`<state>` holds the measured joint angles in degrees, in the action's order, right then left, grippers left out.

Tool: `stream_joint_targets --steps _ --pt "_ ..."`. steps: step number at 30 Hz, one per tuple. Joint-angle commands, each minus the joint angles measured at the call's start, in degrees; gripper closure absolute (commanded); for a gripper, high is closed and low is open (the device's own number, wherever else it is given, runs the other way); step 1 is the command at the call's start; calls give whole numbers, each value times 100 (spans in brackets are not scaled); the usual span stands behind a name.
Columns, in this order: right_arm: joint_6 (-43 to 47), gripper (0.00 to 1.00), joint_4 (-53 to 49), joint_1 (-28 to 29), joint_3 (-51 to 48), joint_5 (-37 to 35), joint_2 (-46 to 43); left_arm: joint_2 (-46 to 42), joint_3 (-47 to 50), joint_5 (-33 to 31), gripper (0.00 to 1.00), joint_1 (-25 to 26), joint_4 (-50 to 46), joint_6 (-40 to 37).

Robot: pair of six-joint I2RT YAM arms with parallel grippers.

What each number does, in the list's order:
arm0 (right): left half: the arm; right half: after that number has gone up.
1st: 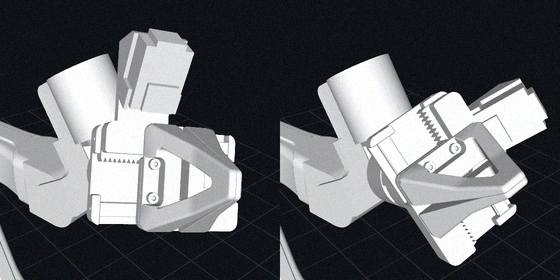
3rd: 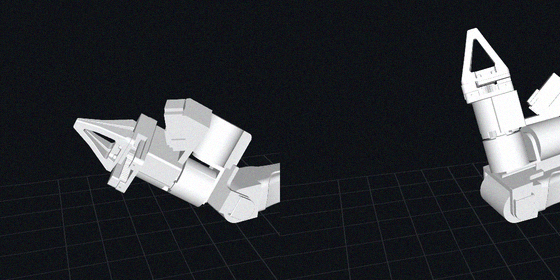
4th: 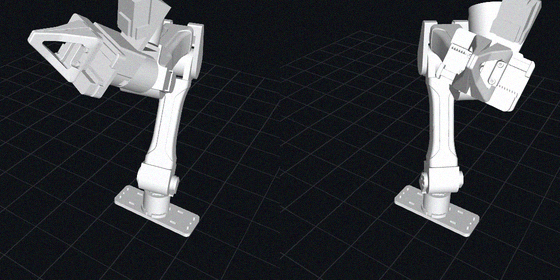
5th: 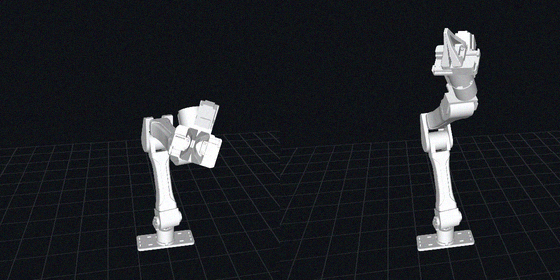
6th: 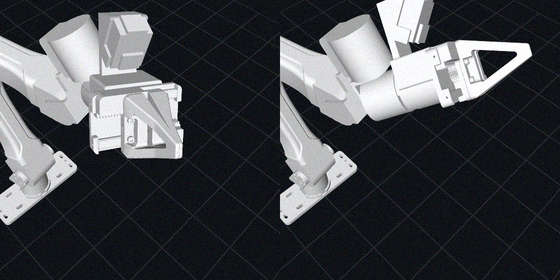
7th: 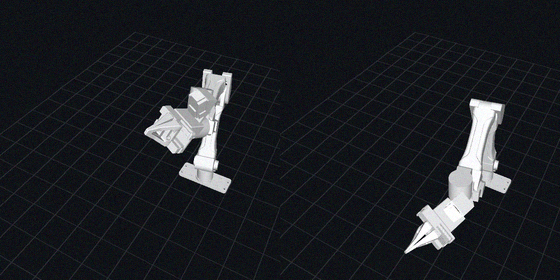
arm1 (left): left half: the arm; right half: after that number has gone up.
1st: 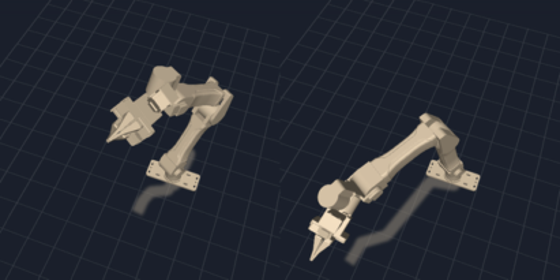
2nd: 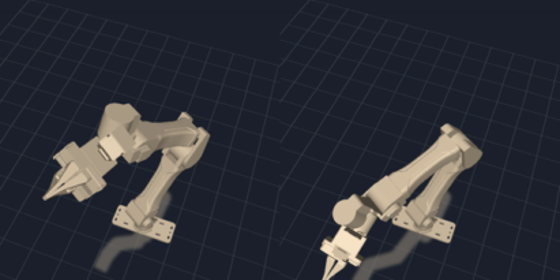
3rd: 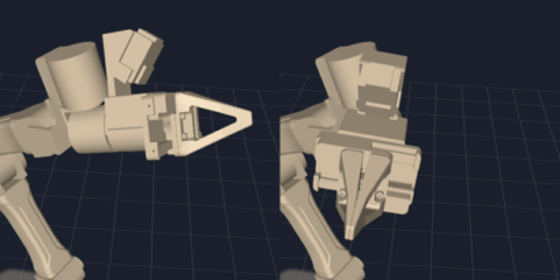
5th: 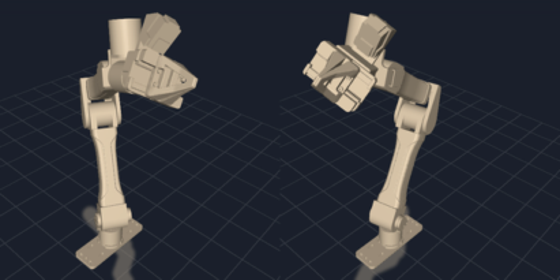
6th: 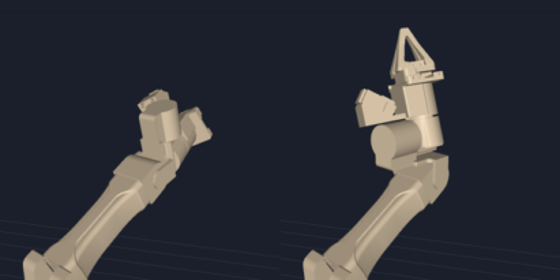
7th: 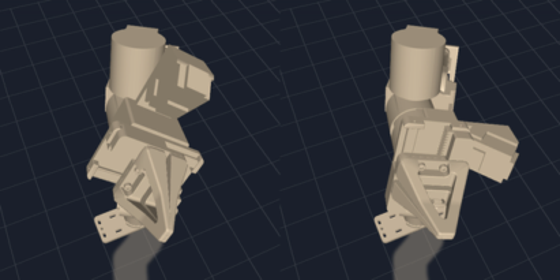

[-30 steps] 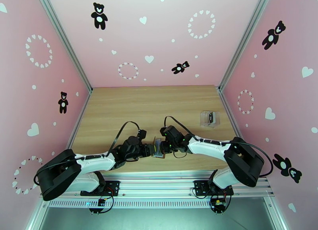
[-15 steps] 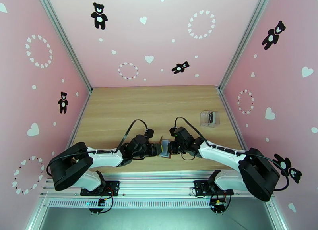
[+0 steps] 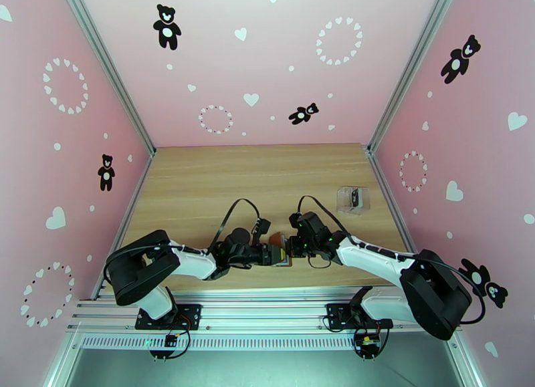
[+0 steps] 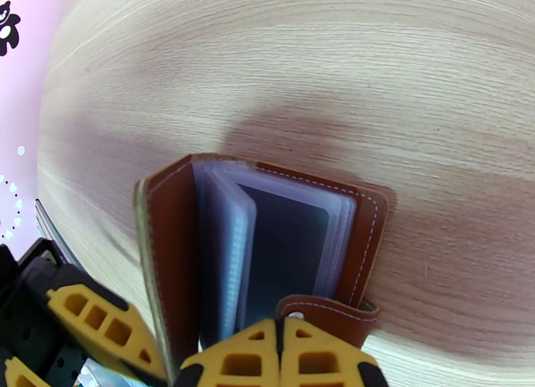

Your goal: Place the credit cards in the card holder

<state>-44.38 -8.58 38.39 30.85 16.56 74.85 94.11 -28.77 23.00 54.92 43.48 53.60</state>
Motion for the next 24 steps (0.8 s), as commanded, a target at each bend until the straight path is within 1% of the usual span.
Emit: stream_joint_targets --steps 1,4,6,10,12,17,20,24 --pt "27 100 -444 -16 56 -167 -137 152 -318 -444 77 28 -552 -123" --pt "41 100 -1016 -14 195 -524 -398 587 -435 -437 84 23 -544 48" --pt "85 100 -1342 -16 278 -750 -619 937 -470 -346 86 28 -260 203" --pt "155 100 -1684 -12 375 -854 -890 1426 -584 -193 89 32 37 364" --pt "167 100 -1729 -16 422 -843 -987 1578 -674 -211 92 37 -165 363" --pt "202 100 -1456 -16 562 -516 -1007 1414 -617 -404 93 51 -555 236" --pt "237 100 -1387 -16 742 -393 -708 1188 -547 -479 93 50 -781 136" --pt "188 100 -1161 -16 801 -221 -246 945 -435 -446 93 54 -700 107"
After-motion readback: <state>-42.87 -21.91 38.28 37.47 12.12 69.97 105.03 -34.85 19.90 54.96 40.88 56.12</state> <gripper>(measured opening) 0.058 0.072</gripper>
